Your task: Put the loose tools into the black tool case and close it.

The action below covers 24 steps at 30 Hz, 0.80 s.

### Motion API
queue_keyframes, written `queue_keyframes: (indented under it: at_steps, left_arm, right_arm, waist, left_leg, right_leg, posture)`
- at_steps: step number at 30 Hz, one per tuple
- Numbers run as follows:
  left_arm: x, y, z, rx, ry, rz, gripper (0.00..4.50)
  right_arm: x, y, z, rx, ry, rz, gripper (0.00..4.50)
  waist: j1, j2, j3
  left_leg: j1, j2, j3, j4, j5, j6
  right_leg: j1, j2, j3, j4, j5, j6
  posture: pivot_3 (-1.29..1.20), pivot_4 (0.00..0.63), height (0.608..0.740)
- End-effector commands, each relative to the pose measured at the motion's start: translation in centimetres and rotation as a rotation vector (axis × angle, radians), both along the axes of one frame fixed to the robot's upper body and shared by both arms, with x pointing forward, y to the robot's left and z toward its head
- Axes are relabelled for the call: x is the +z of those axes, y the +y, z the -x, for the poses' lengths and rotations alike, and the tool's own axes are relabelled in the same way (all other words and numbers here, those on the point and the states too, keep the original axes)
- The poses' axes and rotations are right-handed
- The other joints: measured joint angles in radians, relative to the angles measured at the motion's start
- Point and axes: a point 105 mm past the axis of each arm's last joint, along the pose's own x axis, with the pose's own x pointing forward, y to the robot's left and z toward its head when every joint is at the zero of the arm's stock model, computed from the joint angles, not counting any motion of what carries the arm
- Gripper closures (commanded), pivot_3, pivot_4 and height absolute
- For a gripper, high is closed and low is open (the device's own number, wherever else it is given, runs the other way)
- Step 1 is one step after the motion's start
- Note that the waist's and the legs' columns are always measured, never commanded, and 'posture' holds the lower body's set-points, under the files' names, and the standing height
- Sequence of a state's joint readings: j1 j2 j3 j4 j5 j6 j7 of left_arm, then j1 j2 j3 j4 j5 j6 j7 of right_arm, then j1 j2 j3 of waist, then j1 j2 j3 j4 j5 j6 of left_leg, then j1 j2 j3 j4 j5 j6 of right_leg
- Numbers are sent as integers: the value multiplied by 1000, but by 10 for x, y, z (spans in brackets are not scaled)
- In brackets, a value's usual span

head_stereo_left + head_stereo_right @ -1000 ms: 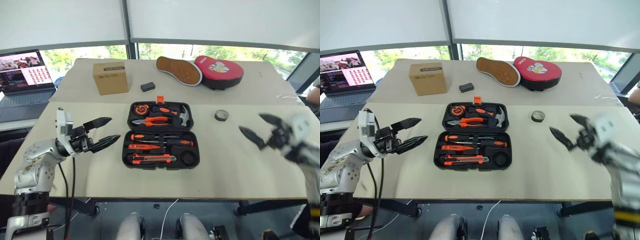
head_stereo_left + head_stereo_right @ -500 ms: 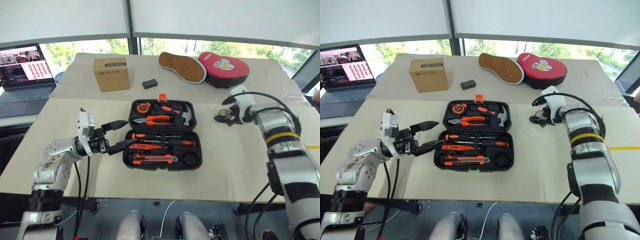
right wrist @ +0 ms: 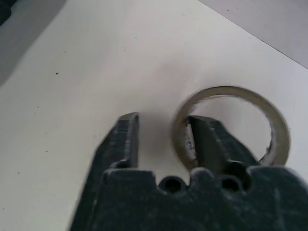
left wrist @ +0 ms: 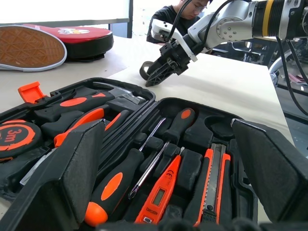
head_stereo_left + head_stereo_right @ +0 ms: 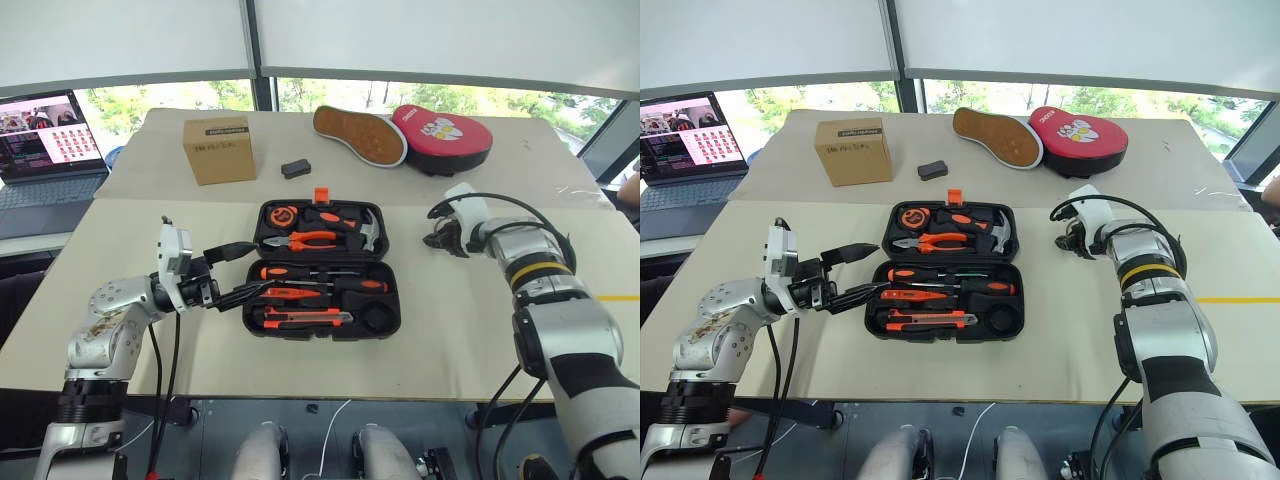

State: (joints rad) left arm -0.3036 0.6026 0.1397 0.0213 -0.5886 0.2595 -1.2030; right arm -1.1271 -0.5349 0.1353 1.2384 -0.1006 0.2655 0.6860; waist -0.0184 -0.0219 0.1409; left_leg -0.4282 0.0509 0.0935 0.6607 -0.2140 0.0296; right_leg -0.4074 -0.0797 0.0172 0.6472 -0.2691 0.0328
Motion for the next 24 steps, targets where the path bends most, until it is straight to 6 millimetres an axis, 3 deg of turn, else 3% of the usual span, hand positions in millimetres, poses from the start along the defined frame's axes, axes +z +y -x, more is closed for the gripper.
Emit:
queue_keyframes:
  at_steps: [1, 2, 6, 10, 14, 18, 24]
  left_arm:
    - [10, -5, 4, -43, -57, -17, 0]
    - [9, -5, 5, -57, -53, -24, 0]
    - [8, -6, 14, -128, -76, -55, 0]
    - [1, -2, 25, -177, -85, -111, 0]
    - [-8, 1, 35, -213, -68, -153, 0]
    - [-15, 1, 40, -218, -57, -162, 0]
    - [-18, -4, 46, -225, -54, -151, 0]
  right_arm:
    - [16, 1, -4, 36, -63, -3, 4064]
    - [20, 1, -4, 56, -78, -9, 4414]
    - [59, 28, 7, 361, -161, -91, 4462]
    - [76, 61, 46, 634, -56, -169, 4462]
    - [71, 103, 121, 852, 195, -234, 4462]
    - [60, 132, 170, 852, 426, -331, 4462]
    - [29, 132, 174, 695, 478, -250, 4462]
  waist:
    - [1, 0, 0]
    - [0, 0, 0]
    - [0, 2, 2]
    - [0, 3, 2]
    - [6, 3, 2]
    - [7, 3, 2]
    - [11, 2, 2]
  left_leg:
    - [0, 0, 0, 0, 0, 0]
    - [0, 0, 0, 0, 0, 0]
    - [0, 0, 0, 0, 0, 0]
    - [-1, 1, -1, 0, 0, 0]
    - [-1, 3, -8, -1, 0, 0]
    - [-2, 2, -8, 0, 0, 0]
    - [-1, 1, -9, 0, 0, 0]
  right_leg:
    - [0, 0, 0, 0, 0, 0]
    - [0, 0, 0, 0, 0, 0]
    - [0, 0, 0, 0, 0, 0]
    - [-1, 1, 0, 0, 0, 0]
    - [-1, 2, -1, 1, 0, 0]
    - [-3, 0, -1, 1, 1, -1]
    - [-1, -1, -1, 0, 1, -2]
  posture:
    - [0, 150, 740]
    - [0, 150, 740]
    - [0, 150, 740]
    - [0, 150, 740]
    - [0, 150, 740]
    - [0, 150, 740]
    - [0, 150, 740]
